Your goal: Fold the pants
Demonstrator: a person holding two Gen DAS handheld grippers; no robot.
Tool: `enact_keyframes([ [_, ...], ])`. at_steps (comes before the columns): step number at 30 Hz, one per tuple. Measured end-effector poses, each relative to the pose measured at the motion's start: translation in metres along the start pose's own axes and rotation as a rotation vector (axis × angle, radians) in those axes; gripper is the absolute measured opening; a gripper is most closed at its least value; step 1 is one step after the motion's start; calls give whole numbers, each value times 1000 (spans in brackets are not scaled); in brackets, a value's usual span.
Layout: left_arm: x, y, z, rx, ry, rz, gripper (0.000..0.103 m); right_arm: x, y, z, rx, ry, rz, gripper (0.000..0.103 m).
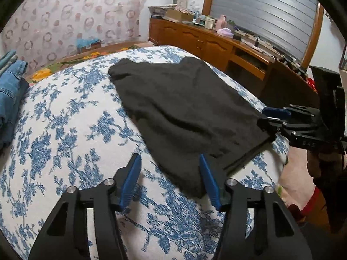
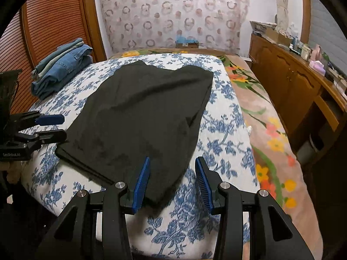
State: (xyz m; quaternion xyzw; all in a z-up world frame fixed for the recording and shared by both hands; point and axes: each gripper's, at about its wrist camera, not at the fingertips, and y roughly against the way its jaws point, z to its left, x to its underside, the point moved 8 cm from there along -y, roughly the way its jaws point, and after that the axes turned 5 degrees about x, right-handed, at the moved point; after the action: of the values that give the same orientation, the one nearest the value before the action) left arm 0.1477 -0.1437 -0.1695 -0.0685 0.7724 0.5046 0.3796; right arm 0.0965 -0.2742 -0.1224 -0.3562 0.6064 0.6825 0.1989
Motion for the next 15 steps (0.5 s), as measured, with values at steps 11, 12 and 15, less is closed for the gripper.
enact_keyframes([
  [11, 13, -7, -20, 68, -7, 42, 33, 9, -1, 5, -1, -19, 8, 45],
  [12, 13, -7, -21, 71, -8, 41, 30, 9, -1, 5, 1, -18, 6, 45],
  [15, 13, -5, -24, 70, -16, 36, 18, 10, -1, 5, 2, -18, -1, 45],
])
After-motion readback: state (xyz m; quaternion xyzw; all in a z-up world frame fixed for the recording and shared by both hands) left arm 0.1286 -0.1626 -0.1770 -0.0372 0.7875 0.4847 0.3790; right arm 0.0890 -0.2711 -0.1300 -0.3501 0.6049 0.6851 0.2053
